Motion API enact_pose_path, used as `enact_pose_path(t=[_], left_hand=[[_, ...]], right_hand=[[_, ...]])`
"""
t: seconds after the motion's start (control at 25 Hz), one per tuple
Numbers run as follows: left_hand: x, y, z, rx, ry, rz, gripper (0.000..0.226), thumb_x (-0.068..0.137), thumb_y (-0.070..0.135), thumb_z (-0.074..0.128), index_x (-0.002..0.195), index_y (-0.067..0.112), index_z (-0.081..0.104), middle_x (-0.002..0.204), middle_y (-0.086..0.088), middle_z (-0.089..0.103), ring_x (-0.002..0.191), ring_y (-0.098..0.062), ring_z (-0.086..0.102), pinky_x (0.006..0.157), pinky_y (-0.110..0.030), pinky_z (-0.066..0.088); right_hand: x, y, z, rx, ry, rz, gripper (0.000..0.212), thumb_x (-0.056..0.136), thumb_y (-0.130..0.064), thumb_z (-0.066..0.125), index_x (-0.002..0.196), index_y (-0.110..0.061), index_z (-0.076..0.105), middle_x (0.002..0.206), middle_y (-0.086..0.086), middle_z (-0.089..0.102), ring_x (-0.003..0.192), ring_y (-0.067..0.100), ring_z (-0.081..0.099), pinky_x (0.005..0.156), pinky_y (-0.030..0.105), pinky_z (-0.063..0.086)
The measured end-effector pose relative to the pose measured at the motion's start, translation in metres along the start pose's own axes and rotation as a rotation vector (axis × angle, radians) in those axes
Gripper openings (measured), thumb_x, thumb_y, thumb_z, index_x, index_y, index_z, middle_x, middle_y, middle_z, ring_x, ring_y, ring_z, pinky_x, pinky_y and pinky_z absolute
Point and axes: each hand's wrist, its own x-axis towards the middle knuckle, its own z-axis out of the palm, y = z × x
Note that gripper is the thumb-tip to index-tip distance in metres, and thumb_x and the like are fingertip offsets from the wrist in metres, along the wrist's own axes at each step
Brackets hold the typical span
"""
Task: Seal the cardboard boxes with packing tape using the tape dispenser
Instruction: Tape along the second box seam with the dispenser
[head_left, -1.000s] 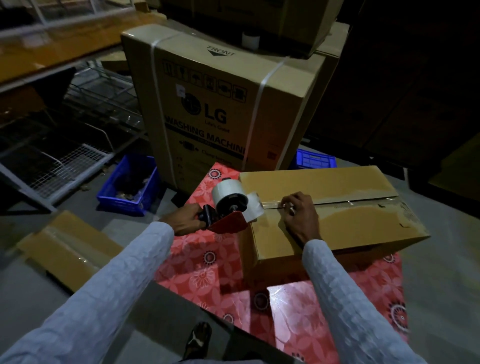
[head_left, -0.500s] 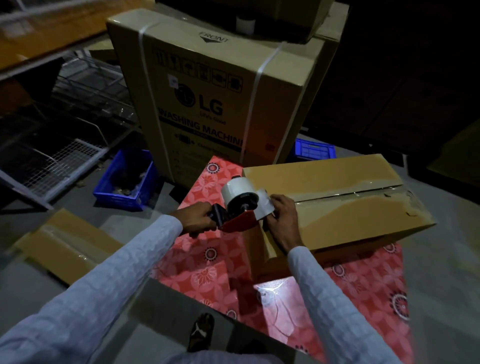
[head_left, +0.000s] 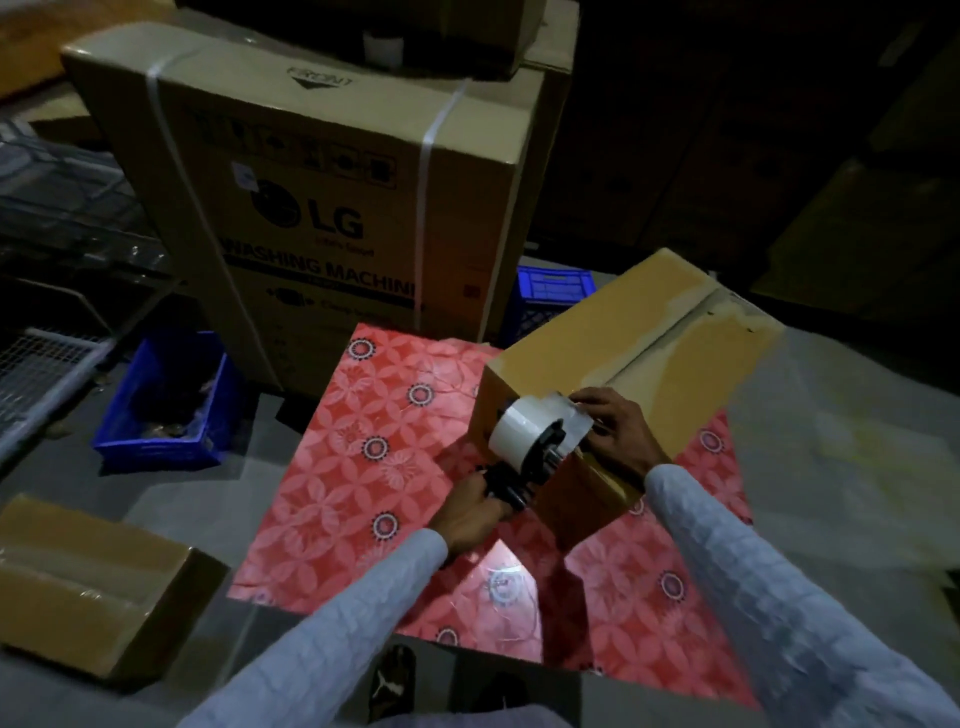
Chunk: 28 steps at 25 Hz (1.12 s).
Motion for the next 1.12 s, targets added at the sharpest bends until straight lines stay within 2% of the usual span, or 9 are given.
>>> enact_pose_path(t=[0.12,0.2,0.36,0.44,0.64,0.84,0.88,1.04,1.12], left_hand=[[0.009,-0.001,0.009,0.078,0.016,0.071,0.018,0.083,0.016,0.056,0.074,0.030,0.063,0.064,0.021,0.059,0.065,-0.002,0.051,0.063,-0.029,0.041],[0.015,-0.004,0.006,0.104,0.036,0.061,0.017,0.084,0.013,0.058,0.078,0.027,0.065,0.065,0.018,0.062,0.063,-0.004,0.053,0.063,-0.029,0.042],[0.018,-0.008,0.009,0.153,0.085,0.048,0.011,0.082,0.030,0.060,0.076,0.037,0.067,0.073,0.005,0.070,0.072,-0.015,0.067,0.061,-0.029,0.040],[0.020,-0.013,0.013,0.173,0.114,0.044,0.011,0.084,0.036,0.060,0.074,0.037,0.065,0.086,-0.005,0.075,0.090,-0.020,0.069,0.058,-0.027,0.037],[0.024,-0.017,0.013,0.214,0.104,0.049,0.013,0.087,0.029,0.060,0.074,0.031,0.058,0.074,-0.003,0.068,0.090,-0.034,0.068,0.053,-0.029,0.035],[0.019,-0.010,0.017,0.175,0.091,0.037,0.012,0.078,0.039,0.056,0.070,0.031,0.060,0.068,0.000,0.066,0.062,-0.023,0.061,0.058,-0.032,0.040],[0.020,-0.015,0.016,0.198,0.098,0.031,0.013,0.078,0.041,0.056,0.070,0.031,0.059,0.069,-0.003,0.067,0.062,-0.025,0.063,0.057,-0.032,0.039],[0.019,-0.045,0.014,0.310,0.079,-0.073,0.030,0.073,0.048,0.056,0.070,0.018,0.061,0.069,-0.007,0.069,0.074,-0.034,0.068,0.053,-0.032,0.036],[0.018,-0.045,0.018,0.315,0.071,-0.090,0.035,0.071,0.049,0.054,0.074,0.015,0.064,0.069,-0.004,0.070,0.067,-0.031,0.066,0.055,-0.036,0.044]], right_hand=[[-0.008,-0.023,-0.019,0.301,-0.009,0.288,0.014,0.099,-0.019,0.068,0.105,-0.024,0.079,0.121,-0.003,0.070,0.118,0.029,0.066,0.078,0.027,0.059],[-0.011,-0.052,-0.021,0.450,0.009,0.399,0.023,0.099,-0.045,0.062,0.106,-0.028,0.076,0.115,-0.005,0.072,0.112,0.028,0.067,0.076,0.029,0.060],[-0.027,-0.092,-0.001,0.135,-0.054,0.349,0.112,0.054,-0.088,0.065,0.143,-0.020,0.054,0.127,-0.008,0.049,0.117,0.012,0.049,0.101,0.033,0.043],[-0.037,-0.093,0.014,0.062,-0.005,0.316,0.127,0.044,-0.094,0.070,0.148,-0.025,0.045,0.129,-0.008,0.043,0.121,0.014,0.047,0.102,0.038,0.043],[-0.044,-0.089,0.037,0.034,0.202,0.250,0.101,0.053,-0.074,0.083,0.135,-0.028,0.048,0.121,-0.008,0.045,0.112,0.015,0.052,0.095,0.050,0.048],[-0.049,-0.084,0.036,0.038,0.283,0.215,0.089,0.052,-0.068,0.088,0.126,-0.032,0.056,0.115,-0.010,0.052,0.105,0.010,0.054,0.089,0.025,0.031],[-0.050,-0.084,0.038,0.015,0.274,0.219,0.088,0.052,-0.072,0.085,0.125,-0.031,0.057,0.114,-0.010,0.053,0.105,0.010,0.055,0.088,0.029,0.028],[-0.059,-0.071,0.052,0.018,0.257,0.282,0.076,0.061,-0.085,0.067,0.111,-0.028,0.060,0.116,-0.012,0.060,0.133,0.017,0.052,0.115,0.056,0.022],[-0.059,-0.068,0.053,0.054,0.264,0.304,0.072,0.063,-0.085,0.065,0.107,-0.028,0.060,0.119,-0.011,0.063,0.142,0.019,0.046,0.122,0.055,0.010]])
